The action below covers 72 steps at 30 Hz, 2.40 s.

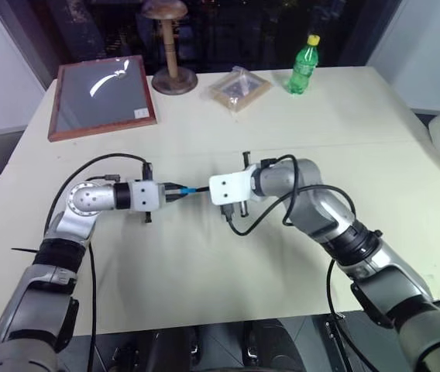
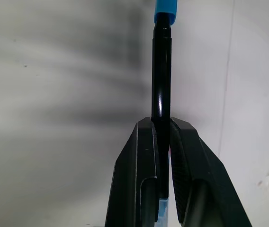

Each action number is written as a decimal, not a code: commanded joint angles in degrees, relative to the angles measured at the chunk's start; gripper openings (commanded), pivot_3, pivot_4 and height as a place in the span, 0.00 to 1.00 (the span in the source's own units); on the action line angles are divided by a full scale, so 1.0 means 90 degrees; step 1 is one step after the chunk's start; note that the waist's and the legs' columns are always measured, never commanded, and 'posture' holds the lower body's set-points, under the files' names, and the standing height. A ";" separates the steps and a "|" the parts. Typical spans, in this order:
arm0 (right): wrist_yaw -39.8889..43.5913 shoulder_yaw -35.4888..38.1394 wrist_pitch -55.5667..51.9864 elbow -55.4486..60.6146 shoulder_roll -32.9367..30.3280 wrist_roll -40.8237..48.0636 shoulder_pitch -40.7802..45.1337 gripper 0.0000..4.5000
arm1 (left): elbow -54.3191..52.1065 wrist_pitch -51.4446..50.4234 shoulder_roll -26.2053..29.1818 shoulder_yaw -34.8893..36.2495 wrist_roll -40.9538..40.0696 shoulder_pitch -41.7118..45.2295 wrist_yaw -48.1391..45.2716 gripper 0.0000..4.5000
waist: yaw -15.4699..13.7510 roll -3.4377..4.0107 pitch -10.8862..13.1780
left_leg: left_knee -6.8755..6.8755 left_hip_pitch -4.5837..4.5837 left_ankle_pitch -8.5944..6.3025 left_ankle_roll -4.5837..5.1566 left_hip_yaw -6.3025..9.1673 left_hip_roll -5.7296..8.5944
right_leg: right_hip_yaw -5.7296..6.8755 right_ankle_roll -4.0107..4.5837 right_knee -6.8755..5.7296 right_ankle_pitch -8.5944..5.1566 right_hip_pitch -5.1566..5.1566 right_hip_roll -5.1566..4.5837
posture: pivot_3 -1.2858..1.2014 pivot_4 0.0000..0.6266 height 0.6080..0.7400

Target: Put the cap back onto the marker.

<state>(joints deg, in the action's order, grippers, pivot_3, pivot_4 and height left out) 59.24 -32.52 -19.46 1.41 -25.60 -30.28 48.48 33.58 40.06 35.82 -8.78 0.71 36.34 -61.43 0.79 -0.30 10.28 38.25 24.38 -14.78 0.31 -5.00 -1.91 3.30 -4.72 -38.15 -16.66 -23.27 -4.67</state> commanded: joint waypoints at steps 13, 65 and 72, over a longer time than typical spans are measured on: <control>-0.0043 -0.0096 0.0455 -0.0145 0.0278 -0.0254 0.0205 0.01 | 0.0114 0.0373 0.0086 -0.0063 0.0239 0.0222 0.0197 0.00 | 0.0000 0.0000 0.0000 | 0.0000 0.0000 0.0000 0.0000 -0.0001 0.0000 | 0.0000 0.0000 0.0000 0.0000 0.0000 0.0000 | 0.52 0.24 1.00; 0.0008 -0.0002 0.0012 0.0315 0.0423 -0.0680 0.0132 0.01 | -0.0216 0.0828 -0.0013 0.0096 0.0238 0.0040 0.1465 0.00 | 0.0001 0.0000 0.0000 | 0.0000 0.0000 0.0000 -0.0001 0.0000 0.0000 | 0.0001 0.0000 -0.0002 0.0000 0.0000 -0.0001 | 0.52 0.24 1.00; -0.0023 0.0160 -0.0164 0.0240 0.0476 -0.0629 0.0181 0.01 | -0.0307 0.0881 -0.0049 0.0193 0.0146 -0.0063 0.1634 0.00 | 0.0003 0.0000 0.0000 | 0.0000 0.0000 0.0000 0.0000 0.0000 0.0000 | 0.0001 0.0000 -0.0001 0.0000 0.0000 -0.0001 | 0.52 0.24 1.00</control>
<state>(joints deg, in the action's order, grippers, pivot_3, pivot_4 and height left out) 58.90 -31.10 -21.04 1.42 -22.55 -37.23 49.40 34.03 45.84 35.90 -9.02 5.44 35.14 -48.38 0.82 -0.30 10.28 38.25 24.38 -14.78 0.31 -5.01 -1.91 3.31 -4.72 -38.17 -16.66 -23.28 -4.67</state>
